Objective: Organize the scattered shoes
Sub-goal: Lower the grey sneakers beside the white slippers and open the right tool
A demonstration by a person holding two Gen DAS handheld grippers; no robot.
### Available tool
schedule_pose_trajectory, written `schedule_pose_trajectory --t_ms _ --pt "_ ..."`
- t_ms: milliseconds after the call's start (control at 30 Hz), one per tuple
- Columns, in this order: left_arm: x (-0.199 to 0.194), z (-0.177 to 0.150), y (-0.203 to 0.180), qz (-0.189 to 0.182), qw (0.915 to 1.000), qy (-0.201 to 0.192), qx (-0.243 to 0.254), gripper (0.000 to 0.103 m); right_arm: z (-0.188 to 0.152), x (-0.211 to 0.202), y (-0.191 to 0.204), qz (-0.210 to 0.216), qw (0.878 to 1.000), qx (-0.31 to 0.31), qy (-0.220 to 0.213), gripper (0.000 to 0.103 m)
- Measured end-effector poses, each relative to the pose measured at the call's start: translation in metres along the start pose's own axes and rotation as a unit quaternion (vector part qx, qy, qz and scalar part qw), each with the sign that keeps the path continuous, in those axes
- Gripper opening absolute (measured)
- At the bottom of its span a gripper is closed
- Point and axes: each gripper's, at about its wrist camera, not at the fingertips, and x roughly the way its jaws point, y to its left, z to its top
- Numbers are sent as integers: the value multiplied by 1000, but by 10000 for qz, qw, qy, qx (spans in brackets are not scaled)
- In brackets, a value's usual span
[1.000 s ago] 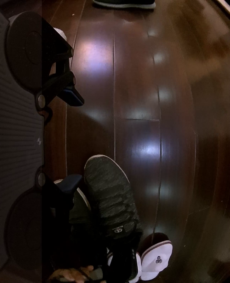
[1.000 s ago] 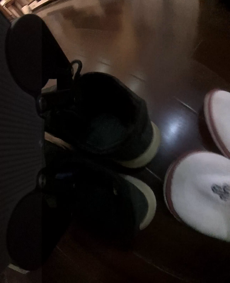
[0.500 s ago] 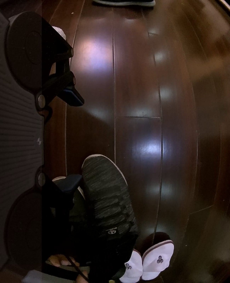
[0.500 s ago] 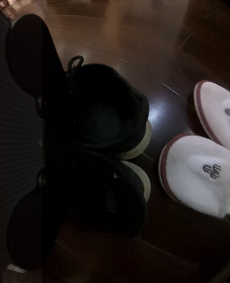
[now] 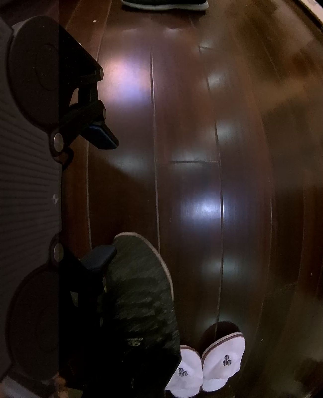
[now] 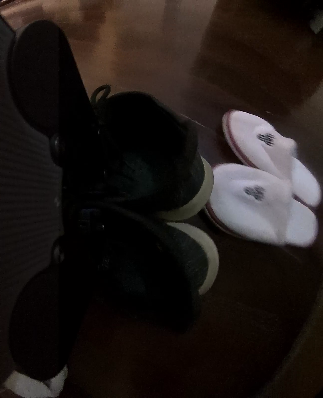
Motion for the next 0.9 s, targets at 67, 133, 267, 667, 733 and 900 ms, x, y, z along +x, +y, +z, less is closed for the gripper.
schedule_pose_trajectory --t_ms 67,133,267,667,733,900 --pt "-1 -2 -5 -10 10000 -27 68 88 11 -4 -6 -7 9999 79 -118 10" --pt "-2 -5 -11 -42 9999 -63 143 88 20 -15 -20 -18 9994 223 -248 10" --pt "-5 -9 -22 -175 9995 -170 222 88 40 -35 -53 -69 9977 506 -439 10" --pt "-13 -21 -65 -612 9962 -473 396 88 113 -19 -118 -213 9918 1165 -490 10" --pt "-9 -21 -70 -605 9963 -454 417 88 123 -14 -126 -233 9908 1244 -482 10" --pt "-2 -19 -72 -558 9966 -415 448 88 151 -1 -144 -281 9881 1442 -461 10"
